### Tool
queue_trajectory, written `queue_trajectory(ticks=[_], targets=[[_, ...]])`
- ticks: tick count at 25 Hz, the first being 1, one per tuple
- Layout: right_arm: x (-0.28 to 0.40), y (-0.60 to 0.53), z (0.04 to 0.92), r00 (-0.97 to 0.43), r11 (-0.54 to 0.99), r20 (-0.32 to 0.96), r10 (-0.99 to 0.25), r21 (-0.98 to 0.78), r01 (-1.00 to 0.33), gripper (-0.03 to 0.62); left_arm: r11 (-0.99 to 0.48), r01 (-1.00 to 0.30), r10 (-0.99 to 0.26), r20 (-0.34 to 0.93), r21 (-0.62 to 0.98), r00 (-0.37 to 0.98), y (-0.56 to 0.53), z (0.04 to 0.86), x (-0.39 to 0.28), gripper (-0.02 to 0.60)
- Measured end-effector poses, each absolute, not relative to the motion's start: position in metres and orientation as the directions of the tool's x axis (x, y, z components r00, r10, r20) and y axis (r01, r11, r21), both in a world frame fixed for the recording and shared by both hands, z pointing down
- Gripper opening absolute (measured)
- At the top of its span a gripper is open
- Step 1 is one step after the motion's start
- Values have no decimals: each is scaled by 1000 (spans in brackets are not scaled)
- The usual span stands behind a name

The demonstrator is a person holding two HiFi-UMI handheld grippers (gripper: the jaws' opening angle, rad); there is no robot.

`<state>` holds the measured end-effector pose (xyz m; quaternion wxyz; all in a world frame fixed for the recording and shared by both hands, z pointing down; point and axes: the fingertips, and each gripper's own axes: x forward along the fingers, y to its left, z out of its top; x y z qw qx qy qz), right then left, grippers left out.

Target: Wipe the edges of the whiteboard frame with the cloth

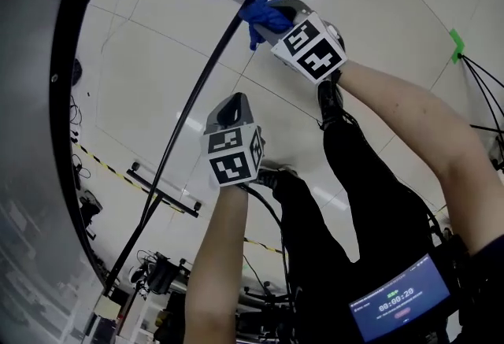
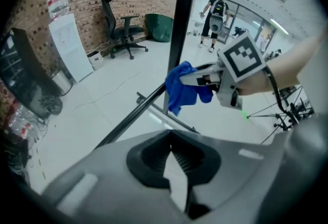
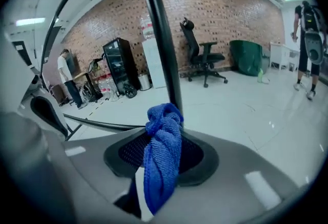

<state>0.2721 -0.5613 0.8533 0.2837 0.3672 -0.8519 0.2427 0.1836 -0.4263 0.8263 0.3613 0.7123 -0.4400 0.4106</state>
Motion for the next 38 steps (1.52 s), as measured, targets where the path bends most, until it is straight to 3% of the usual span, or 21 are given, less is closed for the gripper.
queue_trajectory(ticks=[6,16,38], targets=[[280,-582,839,-469,602,643,-605,-15,-798,141,-336,-928,-385,876,161,292,-404,808,195,3],[258,-572,882,-337,604,750,-569,104,-790,143,-229,-958,-419,870,175,259,-368,824,131,3],[189,-530,909,-407,690,781,-474,43,-722,143,-160,-971,-450,863,178,232,-322,838,89,3]])
